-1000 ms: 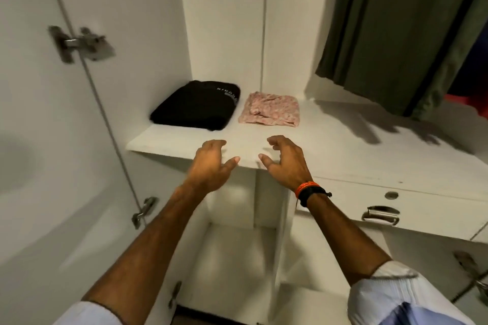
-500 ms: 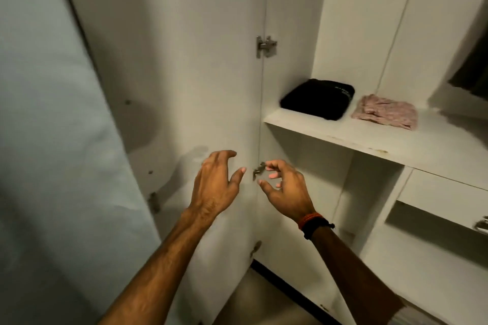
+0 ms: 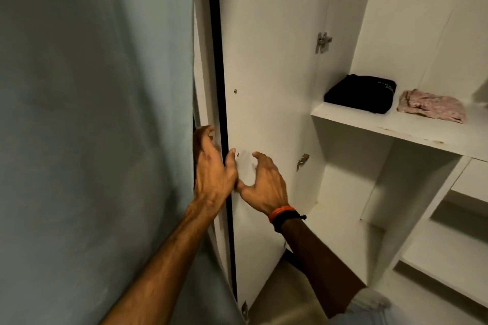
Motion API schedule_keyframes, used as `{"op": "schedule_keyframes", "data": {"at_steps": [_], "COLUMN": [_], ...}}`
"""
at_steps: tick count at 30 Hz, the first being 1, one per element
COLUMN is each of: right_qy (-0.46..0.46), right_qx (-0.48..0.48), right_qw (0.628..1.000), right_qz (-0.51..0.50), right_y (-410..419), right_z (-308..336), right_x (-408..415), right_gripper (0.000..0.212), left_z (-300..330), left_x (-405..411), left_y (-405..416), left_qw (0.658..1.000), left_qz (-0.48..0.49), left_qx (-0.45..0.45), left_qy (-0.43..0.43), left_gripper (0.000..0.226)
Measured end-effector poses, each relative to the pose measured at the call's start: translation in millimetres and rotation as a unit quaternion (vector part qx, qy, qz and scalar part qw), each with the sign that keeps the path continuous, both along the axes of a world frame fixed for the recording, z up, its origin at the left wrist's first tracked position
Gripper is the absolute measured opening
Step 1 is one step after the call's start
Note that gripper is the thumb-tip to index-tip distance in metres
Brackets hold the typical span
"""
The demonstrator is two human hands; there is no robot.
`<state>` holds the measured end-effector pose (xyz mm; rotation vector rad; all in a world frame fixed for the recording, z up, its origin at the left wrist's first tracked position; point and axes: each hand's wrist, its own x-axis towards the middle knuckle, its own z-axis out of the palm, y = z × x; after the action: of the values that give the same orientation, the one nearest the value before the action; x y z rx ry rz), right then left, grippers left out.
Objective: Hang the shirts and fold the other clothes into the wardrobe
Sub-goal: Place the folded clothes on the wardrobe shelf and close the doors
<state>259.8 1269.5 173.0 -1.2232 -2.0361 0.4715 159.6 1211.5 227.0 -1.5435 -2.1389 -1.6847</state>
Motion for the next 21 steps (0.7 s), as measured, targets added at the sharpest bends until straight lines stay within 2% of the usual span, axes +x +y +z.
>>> {"op": "schedule_keyframes", "data": {"at_steps": [3,7,11,15,21], "right_qy": [-0.027,-0.068,-0.114,-0.122,-0.079], "right_qx": [0.019,0.007,0.011,0.025,0.048], "right_qw": [0.999,0.996,0.989,0.985,0.983], "right_qz": [-0.009,-0.053,-0.093,-0.12,-0.158], "right_y": [-5.3,-1.4,4.4,4.9,-6.2], "right_z": [9.9,12.9,7.7,3.3,1.3], "right_x": [-24.2,-43.9,-44.5,-37.7,4.9], "right_gripper": [0.078,0.075,0.079,0.079,0.063], "left_z": [10.0,19.2,18.5,15.0,9.5], "left_x": [-14.8,-21.8,-22.7,-18.0,15.0], "left_y": [13.4,20.5,25.1,25.2,18.7], "left_qw": [0.994,0.99,0.986,0.986,0.988], "left_qz": [-0.063,-0.094,-0.096,-0.107,-0.145], "left_qx": [-0.073,-0.08,-0.087,-0.074,-0.011], "left_qy": [-0.043,-0.074,-0.107,-0.103,-0.059], "left_gripper": [0.063,0.052,0.053,0.054,0.044]}}
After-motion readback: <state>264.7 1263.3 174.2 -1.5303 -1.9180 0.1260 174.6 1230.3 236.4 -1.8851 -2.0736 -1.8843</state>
